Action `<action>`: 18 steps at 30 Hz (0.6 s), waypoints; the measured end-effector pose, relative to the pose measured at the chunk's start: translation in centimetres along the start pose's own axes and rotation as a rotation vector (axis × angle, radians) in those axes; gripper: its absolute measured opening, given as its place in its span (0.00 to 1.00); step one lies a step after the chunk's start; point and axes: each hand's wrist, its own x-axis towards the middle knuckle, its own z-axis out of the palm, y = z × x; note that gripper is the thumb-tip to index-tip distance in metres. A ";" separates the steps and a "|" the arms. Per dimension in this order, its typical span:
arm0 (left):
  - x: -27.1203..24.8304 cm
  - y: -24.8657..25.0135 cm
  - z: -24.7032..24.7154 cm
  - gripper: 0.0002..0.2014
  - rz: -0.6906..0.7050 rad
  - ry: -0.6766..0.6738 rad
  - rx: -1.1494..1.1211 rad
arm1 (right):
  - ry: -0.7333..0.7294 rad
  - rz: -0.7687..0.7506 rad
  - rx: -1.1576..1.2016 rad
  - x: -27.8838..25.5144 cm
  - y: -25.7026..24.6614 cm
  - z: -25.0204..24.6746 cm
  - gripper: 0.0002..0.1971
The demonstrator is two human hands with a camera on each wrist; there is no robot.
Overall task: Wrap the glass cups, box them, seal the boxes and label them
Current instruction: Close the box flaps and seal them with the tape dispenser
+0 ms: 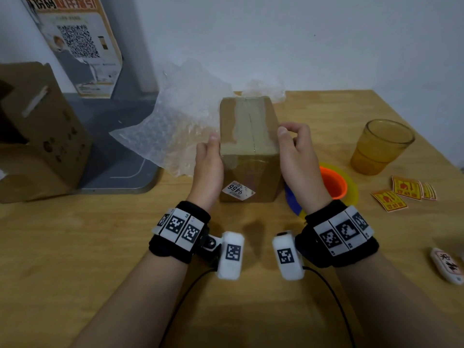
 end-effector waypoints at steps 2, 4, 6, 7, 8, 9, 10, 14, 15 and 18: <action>0.1 0.0 0.0 0.12 -0.028 0.007 -0.021 | 0.006 0.029 0.053 0.1 0.2 0.0 0.11; 0.3 0.0 -0.2 0.12 -0.005 -0.006 -0.015 | 0.025 0.071 0.090 0.5 0.3 0.0 0.14; 0.4 0.1 -0.4 0.13 0.033 0.002 -0.003 | 0.040 0.099 0.090 0.9 0.7 -0.1 0.15; 0.5 0.1 -0.4 0.13 0.045 0.000 0.008 | 0.045 0.092 0.067 1.1 0.9 -0.2 0.15; 0.7 0.0 -0.5 0.13 0.055 -0.002 0.012 | 0.046 0.076 0.040 1.2 1.1 -0.2 0.15; 0.7 -0.1 -0.6 0.13 0.055 -0.010 0.016 | 0.042 0.050 0.011 1.3 1.3 -0.2 0.15; 0.8 -0.3 -0.7 0.11 0.058 -0.020 0.019 | 0.039 0.023 -0.021 1.4 1.5 -0.3 0.14; 1.3 -0.9 -0.9 0.03 0.040 -0.037 0.007 | -0.019 -0.059 -0.155 1.9 2.4 -0.6 0.06; 1.5 -1.0 -0.9 0.03 0.045 -0.033 0.022 | -0.049 -0.065 -0.204 2.0 2.6 -0.8 0.04; 1.6 -0.9 -1.3 0.04 0.057 -0.012 0.075 | -0.113 -0.070 -0.301 2.3 2.5 -1.5 0.13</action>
